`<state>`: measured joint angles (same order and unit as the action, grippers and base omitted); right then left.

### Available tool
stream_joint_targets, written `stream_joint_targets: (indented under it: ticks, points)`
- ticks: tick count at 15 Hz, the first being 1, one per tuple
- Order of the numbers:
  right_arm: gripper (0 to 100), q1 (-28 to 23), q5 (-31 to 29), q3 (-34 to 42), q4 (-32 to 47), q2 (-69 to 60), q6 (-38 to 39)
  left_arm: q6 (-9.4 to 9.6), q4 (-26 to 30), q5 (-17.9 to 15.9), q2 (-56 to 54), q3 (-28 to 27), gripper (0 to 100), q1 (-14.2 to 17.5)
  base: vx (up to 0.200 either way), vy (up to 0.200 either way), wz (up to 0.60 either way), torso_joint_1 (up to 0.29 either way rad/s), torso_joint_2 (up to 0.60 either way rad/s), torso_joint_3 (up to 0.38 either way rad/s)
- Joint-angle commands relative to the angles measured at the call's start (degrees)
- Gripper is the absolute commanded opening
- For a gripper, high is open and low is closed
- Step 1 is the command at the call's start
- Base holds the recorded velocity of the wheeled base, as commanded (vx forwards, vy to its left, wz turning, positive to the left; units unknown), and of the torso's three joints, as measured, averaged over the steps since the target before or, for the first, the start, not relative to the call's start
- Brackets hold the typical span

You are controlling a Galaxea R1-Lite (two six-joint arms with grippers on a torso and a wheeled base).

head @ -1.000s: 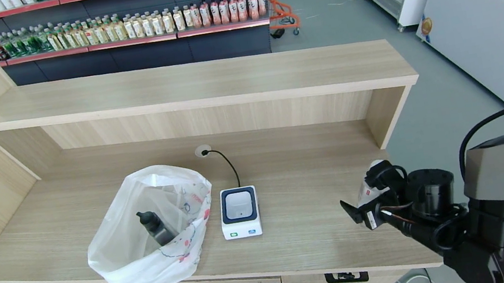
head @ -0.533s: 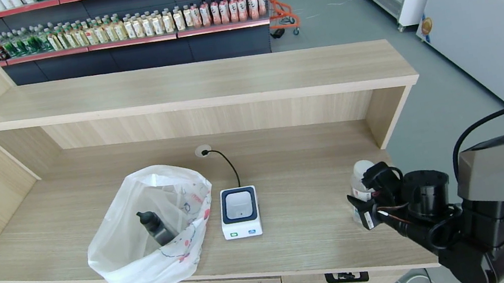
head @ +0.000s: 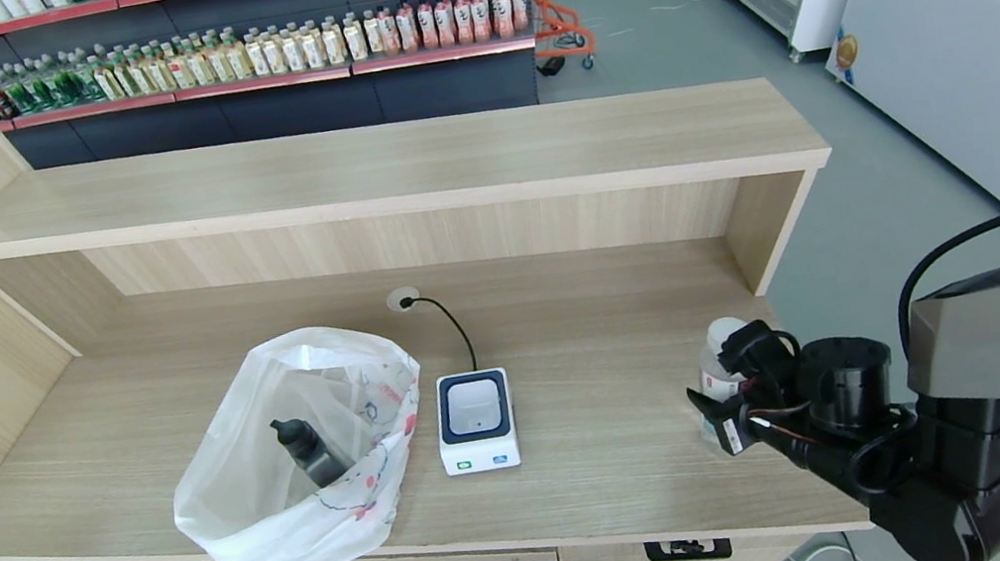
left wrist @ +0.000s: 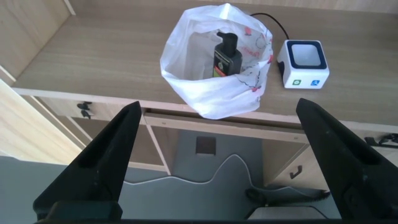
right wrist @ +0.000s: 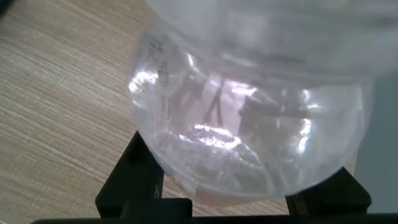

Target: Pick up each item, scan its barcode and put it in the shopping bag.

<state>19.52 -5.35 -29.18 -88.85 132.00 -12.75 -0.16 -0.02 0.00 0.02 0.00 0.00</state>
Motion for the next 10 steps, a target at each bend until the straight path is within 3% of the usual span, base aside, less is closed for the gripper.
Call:
stream_joint_targets:
  ticks: [1,4,6,8,10]
  points:
    - [0,-0.44,-0.01,0.62,-0.1,-1.31,0.1,-0.02,-0.06,0.0,-0.02,0.0,100,0.0,0.0,0.0,0.0,0.0,0.0,0.0]
    - [0,-2.2,1.48,1.15,2.54,-9.92,4.84,-0.02,0.02,0.0,-0.02,0.0,100,0.0,0.0,0.0,0.0,0.0,0.0,0.0]
    - [0,-3.7,5.97,1.15,15.02,-22.22,10.91,-0.02,0.02,0.0,-0.02,0.0,100,0.0,0.0,0.0,0.0,0.0,0.0,0.0]
    - [0,-5.63,15.28,-2.37,30.05,-34.79,17.32,-0.02,-0.06,0.0,-0.02,0.0,100,0.0,0.0,0.0,0.0,0.0,0.0,0.0]
    - [0,-6.25,27.94,-10.45,44.28,-46.39,27.69,-0.02,-0.06,0.0,-0.02,0.0,100,0.0,0.0,0.0,0.0,0.0,0.0,0.0]
